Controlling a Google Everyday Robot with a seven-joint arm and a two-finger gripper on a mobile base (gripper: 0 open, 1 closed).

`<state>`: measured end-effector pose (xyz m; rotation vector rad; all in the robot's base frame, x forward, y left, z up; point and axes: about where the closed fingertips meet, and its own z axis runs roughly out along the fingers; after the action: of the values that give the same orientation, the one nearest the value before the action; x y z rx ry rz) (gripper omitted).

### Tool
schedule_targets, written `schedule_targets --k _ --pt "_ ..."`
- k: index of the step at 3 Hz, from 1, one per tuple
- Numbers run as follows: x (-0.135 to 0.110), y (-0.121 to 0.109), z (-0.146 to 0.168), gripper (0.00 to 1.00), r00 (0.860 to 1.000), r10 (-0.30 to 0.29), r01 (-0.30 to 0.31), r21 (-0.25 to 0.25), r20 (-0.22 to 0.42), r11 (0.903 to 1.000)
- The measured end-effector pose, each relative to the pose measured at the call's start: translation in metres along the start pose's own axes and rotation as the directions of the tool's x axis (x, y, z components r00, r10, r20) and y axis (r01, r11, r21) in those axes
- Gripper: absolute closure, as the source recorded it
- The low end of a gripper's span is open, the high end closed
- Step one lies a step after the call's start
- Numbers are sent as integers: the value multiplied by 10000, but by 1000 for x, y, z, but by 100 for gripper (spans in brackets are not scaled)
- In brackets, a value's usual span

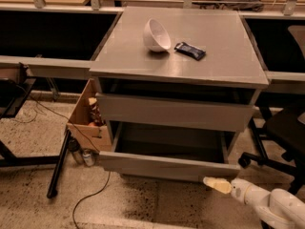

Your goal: Close middle drawer

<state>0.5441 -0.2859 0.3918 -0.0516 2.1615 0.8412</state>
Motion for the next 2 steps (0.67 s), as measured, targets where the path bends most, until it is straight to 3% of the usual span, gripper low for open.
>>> schedule_targets --k 1,2 --pt "-2 -3 -1 0 10000 21 -21 19 17 10000" --pt "-26 -7 9 0 9996 217 -220 198 172 9996"
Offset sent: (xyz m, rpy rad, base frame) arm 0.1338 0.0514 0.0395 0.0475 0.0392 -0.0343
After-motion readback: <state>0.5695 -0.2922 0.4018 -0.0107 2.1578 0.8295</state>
